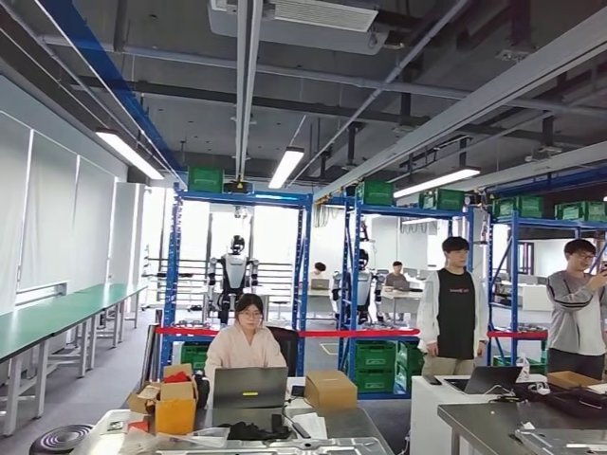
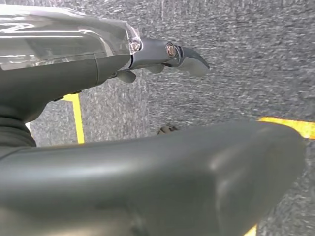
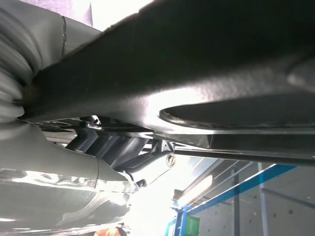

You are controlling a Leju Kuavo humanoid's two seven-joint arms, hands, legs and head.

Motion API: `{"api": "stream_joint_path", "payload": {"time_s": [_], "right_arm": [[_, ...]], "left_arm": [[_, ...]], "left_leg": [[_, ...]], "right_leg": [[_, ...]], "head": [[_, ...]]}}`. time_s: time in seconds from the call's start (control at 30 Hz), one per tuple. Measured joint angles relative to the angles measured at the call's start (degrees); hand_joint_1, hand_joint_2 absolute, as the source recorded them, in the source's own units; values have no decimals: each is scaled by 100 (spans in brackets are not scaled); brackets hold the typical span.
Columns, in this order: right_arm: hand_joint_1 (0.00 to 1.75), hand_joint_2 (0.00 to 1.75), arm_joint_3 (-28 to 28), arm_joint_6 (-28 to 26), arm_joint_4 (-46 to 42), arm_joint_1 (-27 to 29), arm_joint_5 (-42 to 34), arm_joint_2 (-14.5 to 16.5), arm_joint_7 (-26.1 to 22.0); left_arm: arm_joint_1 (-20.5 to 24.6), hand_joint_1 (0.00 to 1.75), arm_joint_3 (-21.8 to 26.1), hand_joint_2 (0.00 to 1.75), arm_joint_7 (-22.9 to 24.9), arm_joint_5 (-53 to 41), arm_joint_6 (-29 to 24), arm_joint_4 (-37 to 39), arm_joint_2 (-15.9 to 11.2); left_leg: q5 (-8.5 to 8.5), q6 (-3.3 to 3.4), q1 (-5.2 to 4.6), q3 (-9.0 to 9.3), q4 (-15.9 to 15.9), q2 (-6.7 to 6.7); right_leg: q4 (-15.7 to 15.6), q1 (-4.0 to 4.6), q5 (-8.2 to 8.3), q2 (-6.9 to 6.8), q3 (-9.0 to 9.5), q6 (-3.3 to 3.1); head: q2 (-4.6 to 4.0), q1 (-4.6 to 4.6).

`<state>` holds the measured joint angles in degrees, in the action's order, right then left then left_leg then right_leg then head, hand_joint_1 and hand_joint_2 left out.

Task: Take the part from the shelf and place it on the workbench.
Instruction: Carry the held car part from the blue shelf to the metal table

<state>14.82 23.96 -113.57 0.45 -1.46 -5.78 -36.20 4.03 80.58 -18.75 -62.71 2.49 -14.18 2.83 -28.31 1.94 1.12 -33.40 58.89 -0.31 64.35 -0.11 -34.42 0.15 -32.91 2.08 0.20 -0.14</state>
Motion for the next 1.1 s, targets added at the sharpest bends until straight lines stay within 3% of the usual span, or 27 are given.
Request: {"api": "stream_joint_path", "payload": {"time_s": [0.07, 0.1, 0.13, 0.23, 0.3, 0.4, 0.47, 0.57, 0.6, 0.63, 0.73, 0.77, 0.9, 0.97, 1.0, 1.07, 1.1], "right_arm": [[175, 175, -18, 4, 8, 18, -4, -1, -2], [175, 175, -25, 5, 15, 28, -5, -1, -3], [175, 175, -30, 6, 21, 33, -5, -1, -6], [175, 175, -47, 11, 30, 28, 2, -1, -32], [175, 175, -57, 18, 31, 9, 14, -1, -44], [175, 175, -62, 21, 27, -18, 40, -2, -18], [175, 175, -62, 21, 23, -39, 46, -1, 13], [175, 175, -61, 21, 31, -51, 44, -1, 40], [175, 175, -61, 21, 35, -45, 44, -1, 50], [175, 175, -61, 20, 39, -41, 44, -1, 59], [175, 175, -58, 10, 43, -38, 51, -2, 85], [175, 175, -58, 5, 45, -41, 56, -3, 97], [175, 175, -43, -1, 49, -51, 71, -10, 126], [175, 175, -34, 0, 49, -71, 71, -16, 131], [175, 175, -31, 1, 52, -84, 71, -20, 140], [175, 175, -20, 2, 71, -102, 69, -31, 172], [175, 175, -15, 3, 86, -106, 68, -38, 191]], "left_arm": [[0, 0, 1, 175, 11, 15, 0, -4, -6], [-4, 0, 2, 175, 16, 21, 0, -4, -7], [-9, 0, 3, 175, 20, 27, 0, -5, -8], [-8, 0, 8, 175, 14, 60, 0, -5, -8], [2, 0, 16, 175, 11, 76, -2, -5, -10], [9, 0, 36, 175, 15, 97, -10, -6, -18], [16, 0, 47, 175, 16, 104, -8, -7, -26], [1, 0, 61, 175, 28, 111, -8, -7, -32], [-10, 0, 68, 175, 36, 113, -11, -7, -34], [-20, 0, 74, 175, 42, 114, -13, -7, -34], [-24, 0, 83, 175, 54, 113, -13, -8, -34], [-19, 0, 83, 175, 59, 113, -13, -8, -34], [-25, 0, 84, 175, 74, 107, -15, -7, -26], [-23, 0, 84, 175, 70, 103, -16, -8, -17], [-16, 0, 84, 175, 68, 102, -16, -8, -13], [-4, 0, 84, 175, 66, 101, -15, -7, -8], [-2, 0, 85, 175, 66, 102, -15, -7, -3]], "left_leg": [[-38, 24, -4, 35, 1, 0], [-63, 27, -7, 64, 1, -2], [-92, 25, -9, 106, 1, -6], [-193, -9, -25, 254, -6, -26], [-238, -60, -31, 286, -17, -32], [-279, -155, -30, 309, -48, -21], [-447, -197, -31, 207, 212, -16], [-871, -234, -21, -383, 1281, -14], [-888, -246, -17, -541, 1510, -14], [-779, -255, -11, -600, 1523, -13], [-75, -263, 6, -295, 596, -5], [31, -239, 3, -183, 317, -1], [-30, -101, -16, -94, 101, -2], [-51, -41, 4, -58, 84, -2], [-64, -17, 9, -41, 78, -1], [-95, 16, 6, -17, 77, 0], [-114, 24, 3, 2, 77, -1]], "right_leg": [[790, -16, -245, -1, -461, 32], [985, -18, -228, -1, -610, 36], [940, -18, -83, -1, -651, 29], [-120, 8, 634, -1, -298, -61], [-535, 40, 747, -1, -134, -133], [-642, 37, 691, 11, -79, -199], [-727, 8, 694, 0, -9, -250], [-750, 1, 646, -20, 62, -297], [-749, 1, 621, -17, 89, -298], [-747, -1, 591, -12, 126, -292], [-714, 0, 458, 1, 272, -226], [-689, 7, 418, 6, 290, -194], [-662, 9, 347, 11, 287, -100], [-434, -3, 202, 4, 200, -39], [-137, -10, 63, 0, 52, -10], [678, -20, -228, -1, -411, 24], [966, -21, -272, -1, -604, 29]], "head": [[0, 0], [0, -1], [0, -1], [0, -1], [3, 2], [3, 3], [2, 3], [1, 3], [1, 3], [1, 3], [0, 3], [2, 2], [3, -2], [2, -2], [2, -2], [2, -3], [2, -3]]}}
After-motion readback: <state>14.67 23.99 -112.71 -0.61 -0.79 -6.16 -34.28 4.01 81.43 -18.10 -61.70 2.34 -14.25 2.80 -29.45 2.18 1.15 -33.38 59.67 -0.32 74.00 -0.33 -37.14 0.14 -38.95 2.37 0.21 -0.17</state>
